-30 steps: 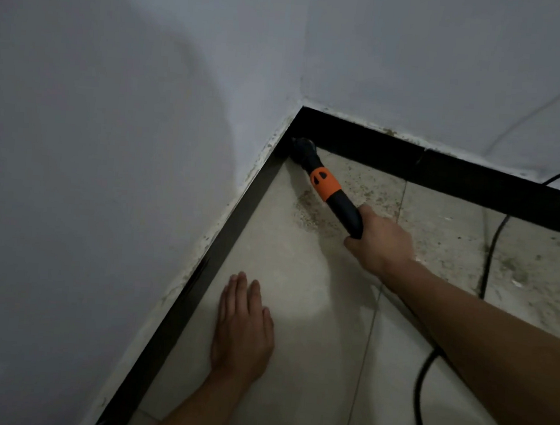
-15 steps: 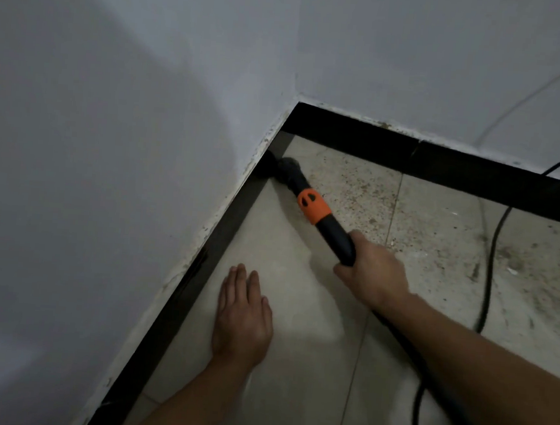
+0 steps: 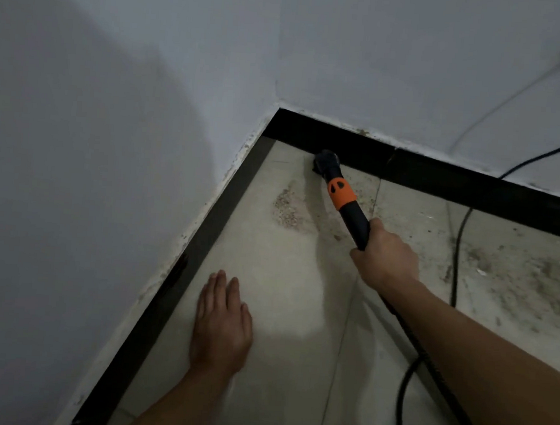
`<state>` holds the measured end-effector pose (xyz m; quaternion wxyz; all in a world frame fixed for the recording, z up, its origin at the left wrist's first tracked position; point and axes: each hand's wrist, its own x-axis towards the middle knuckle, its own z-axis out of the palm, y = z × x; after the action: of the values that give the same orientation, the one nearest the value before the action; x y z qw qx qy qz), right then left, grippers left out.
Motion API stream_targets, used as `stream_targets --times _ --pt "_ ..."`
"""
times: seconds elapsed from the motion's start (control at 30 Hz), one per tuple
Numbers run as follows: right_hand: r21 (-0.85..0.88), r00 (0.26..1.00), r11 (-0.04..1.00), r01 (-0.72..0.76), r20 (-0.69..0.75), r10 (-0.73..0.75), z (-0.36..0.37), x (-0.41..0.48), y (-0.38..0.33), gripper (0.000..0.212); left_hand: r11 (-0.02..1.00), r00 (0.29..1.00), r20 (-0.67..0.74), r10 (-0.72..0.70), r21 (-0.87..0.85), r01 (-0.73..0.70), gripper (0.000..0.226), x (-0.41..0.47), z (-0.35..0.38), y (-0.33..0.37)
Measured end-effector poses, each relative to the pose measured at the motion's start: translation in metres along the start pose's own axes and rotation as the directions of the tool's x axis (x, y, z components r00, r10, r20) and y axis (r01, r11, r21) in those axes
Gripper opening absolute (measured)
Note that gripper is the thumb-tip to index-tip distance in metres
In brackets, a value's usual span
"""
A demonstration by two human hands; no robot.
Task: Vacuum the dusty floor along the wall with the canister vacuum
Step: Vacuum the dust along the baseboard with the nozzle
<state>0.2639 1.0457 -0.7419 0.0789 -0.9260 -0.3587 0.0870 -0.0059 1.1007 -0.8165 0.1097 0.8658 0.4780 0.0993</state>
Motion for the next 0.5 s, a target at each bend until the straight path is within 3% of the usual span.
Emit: stream_targets --times 0.3,0.5 --pt "-0.024 0.973 0.973 -0.229 -0.013 0.229 -0.026 -0.042 0.081 0.032 0.999 1.000 0.012 -0.011 0.047 0.010 0.059 -0.005 -0.003 0.006" --pt "-0.058 0.997 0.995 -0.081 -0.027 0.079 -0.017 -0.033 0.028 0.030 0.999 1.000 0.002 -0.005 0.049 0.005 0.056 -0.005 0.000 0.006"
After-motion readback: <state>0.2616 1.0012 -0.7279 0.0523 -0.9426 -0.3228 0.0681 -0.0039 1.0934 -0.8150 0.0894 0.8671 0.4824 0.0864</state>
